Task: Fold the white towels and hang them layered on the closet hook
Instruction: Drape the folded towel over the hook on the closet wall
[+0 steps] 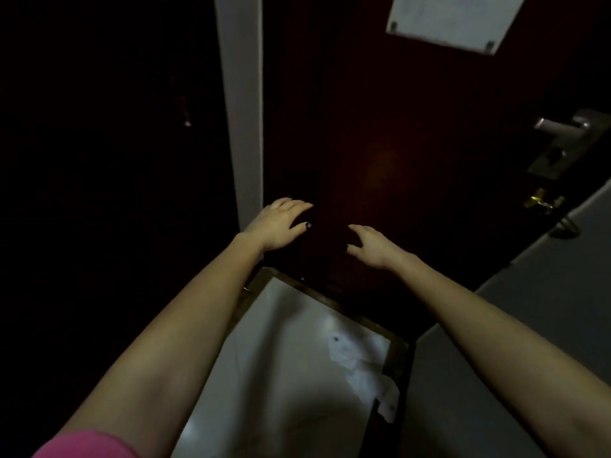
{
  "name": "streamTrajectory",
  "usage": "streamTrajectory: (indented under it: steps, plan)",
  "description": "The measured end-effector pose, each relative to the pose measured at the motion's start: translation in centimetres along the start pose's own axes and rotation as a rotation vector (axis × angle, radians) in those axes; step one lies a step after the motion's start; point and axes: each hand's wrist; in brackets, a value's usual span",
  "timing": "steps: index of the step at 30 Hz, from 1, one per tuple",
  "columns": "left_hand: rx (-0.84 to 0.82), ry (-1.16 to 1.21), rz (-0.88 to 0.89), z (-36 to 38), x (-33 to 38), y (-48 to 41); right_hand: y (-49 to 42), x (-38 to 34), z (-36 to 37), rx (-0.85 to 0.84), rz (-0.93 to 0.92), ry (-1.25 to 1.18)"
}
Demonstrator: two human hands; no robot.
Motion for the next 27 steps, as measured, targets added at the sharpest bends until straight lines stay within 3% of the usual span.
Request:
streamTrajectory:
  steps: [9,14,19,27]
  plan:
    - [-0.175,-0.062,0.107,27.1,-2.5,-15.9,-14.7,18.3,19.3,0.017,0.245,-0.140]
    - [-0.280,-0.184,0.165,44.7,-7.1,-22.9,-23.4,29.2,32.1,0.009,0.295,-0.129]
    - [-0.285,-0.183,0.173,60.2,-11.7,-28.6,-32.9,36.9,44.0,-0.004,0.313,-0.104]
    - [-0.236,0.148,0.115,76.3,-14.7,-32.6,-41.7,44.3,58.0,0.019,0.260,-0.170]
Point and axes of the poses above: each hand's wrist, its own y-axis away from the middle knuckle, its own z-axis out of the palm, x = y × z, and after that the axes turned 11 degrees about -x, right-handed
